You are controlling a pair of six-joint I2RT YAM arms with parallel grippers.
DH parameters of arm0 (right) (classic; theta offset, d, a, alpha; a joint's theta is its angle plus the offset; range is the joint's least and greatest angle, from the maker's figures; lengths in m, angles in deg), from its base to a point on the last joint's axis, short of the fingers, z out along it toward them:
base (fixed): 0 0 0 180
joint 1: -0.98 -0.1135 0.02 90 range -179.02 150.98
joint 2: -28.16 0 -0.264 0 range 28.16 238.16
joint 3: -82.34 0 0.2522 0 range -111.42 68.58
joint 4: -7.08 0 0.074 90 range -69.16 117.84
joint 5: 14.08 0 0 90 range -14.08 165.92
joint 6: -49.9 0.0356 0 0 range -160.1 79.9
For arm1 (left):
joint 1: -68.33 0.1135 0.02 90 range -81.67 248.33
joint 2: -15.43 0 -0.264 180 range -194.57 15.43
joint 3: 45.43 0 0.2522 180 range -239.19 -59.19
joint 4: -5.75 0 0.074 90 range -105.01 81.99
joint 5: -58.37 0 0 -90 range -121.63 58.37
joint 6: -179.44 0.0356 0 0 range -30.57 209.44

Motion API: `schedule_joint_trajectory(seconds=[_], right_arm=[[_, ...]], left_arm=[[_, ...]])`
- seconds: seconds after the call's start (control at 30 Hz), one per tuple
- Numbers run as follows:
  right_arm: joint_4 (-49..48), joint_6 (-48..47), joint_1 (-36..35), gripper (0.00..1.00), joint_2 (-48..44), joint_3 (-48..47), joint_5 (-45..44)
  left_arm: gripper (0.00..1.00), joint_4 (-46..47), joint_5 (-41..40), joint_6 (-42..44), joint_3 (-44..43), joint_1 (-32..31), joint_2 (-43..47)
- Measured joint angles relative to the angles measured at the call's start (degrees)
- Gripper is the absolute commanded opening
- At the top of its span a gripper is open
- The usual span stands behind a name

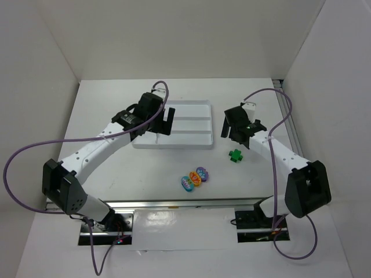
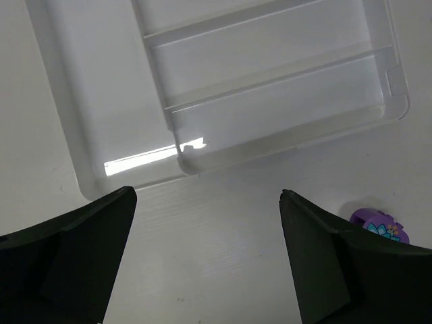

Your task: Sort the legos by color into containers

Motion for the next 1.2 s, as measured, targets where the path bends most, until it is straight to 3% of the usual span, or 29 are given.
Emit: schedule_joint_trajectory(seconds=[0.33, 0.43, 0.53, 0.83, 0.93, 1.0, 1.2], right_arm=[[-0.24, -0.02, -0.92, 0.99, -1.33, 2.71, 1.53], [-0.15, -0.22, -2.23, 0.99, -1.88, 2.93, 3.39], [-0.35, -1.20, -5.60, 0.98, -3.50, 3.67, 6.64], [0.55, 1.07, -17.38, 0.98, -7.50, 7.15, 13.18], [3.54, 6.56, -16.15, 0.98, -7.50, 7.48, 8.90], [5.77, 9.75, -13.11, 0.92, -7.50, 7.54, 6.56], [6.54, 13.18, -3.91, 0.88, -6.75, 7.93, 6.16]], left_arm=[[1.00, -0.15, 2.73, -1.29, 0.79, -0.28, 0.00], [0.94, 0.00, 3.58, -1.90, 0.90, -0.39, 0.00], [0.86, 1.77, 8.59, -4.68, 2.67, -0.70, 0.04], [0.81, 4.85, 18.08, -12.52, 15.89, -6.75, 0.33], [0.82, 4.59, 17.29, -13.62, 16.76, -8.13, 0.83], [0.84, 4.26, 16.13, -13.77, 15.72, -10.43, 0.68], [0.85, 3.61, 15.54, -14.53, 11.43, -13.75, -0.90]])
